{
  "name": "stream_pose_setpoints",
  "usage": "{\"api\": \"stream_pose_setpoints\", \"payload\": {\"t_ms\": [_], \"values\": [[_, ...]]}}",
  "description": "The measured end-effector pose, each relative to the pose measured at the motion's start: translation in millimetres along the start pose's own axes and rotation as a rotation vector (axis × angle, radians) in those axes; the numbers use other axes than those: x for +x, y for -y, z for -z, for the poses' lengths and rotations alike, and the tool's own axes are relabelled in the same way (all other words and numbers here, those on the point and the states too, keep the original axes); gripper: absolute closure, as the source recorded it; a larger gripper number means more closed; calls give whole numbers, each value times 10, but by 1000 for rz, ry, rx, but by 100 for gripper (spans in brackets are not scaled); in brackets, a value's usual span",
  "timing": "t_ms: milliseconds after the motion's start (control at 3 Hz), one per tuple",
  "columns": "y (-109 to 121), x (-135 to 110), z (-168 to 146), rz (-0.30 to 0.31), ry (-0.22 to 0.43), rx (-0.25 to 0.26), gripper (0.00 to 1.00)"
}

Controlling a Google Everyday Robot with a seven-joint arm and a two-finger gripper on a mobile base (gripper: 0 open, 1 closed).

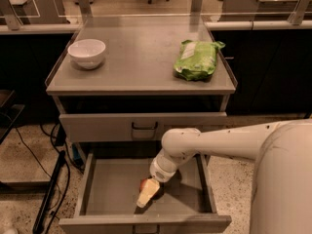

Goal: Pick apple from middle drawer and place on counter

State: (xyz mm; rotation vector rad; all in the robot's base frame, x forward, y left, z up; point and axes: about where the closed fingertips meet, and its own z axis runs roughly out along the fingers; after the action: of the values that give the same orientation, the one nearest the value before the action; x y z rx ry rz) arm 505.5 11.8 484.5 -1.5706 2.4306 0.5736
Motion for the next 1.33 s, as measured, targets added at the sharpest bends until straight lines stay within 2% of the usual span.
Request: {"api": "stream_pose_setpoints", "payload": {"t_ms": [333,1000,1333], "values": [[0,0,-1,0,0,0,0],[249,-113,-301,-27,54,-14,0],[331,-91,-483,-53,68,-26,0]]}}
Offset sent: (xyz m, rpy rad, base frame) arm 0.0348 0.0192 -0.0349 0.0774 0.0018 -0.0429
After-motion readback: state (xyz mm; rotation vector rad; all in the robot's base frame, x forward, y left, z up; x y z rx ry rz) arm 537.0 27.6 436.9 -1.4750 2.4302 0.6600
